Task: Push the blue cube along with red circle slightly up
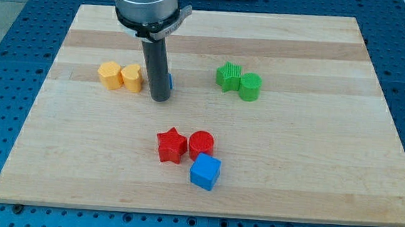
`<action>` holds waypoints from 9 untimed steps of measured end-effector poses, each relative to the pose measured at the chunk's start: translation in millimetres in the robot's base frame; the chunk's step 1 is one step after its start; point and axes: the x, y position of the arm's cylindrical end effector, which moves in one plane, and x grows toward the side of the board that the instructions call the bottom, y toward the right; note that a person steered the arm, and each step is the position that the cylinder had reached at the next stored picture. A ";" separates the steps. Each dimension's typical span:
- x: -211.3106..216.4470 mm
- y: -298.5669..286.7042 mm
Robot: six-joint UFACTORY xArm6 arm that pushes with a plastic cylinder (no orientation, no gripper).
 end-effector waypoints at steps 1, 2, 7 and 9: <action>3.9 1.8; 24.5 3.0; 176.4 55.5; 160.0 86.5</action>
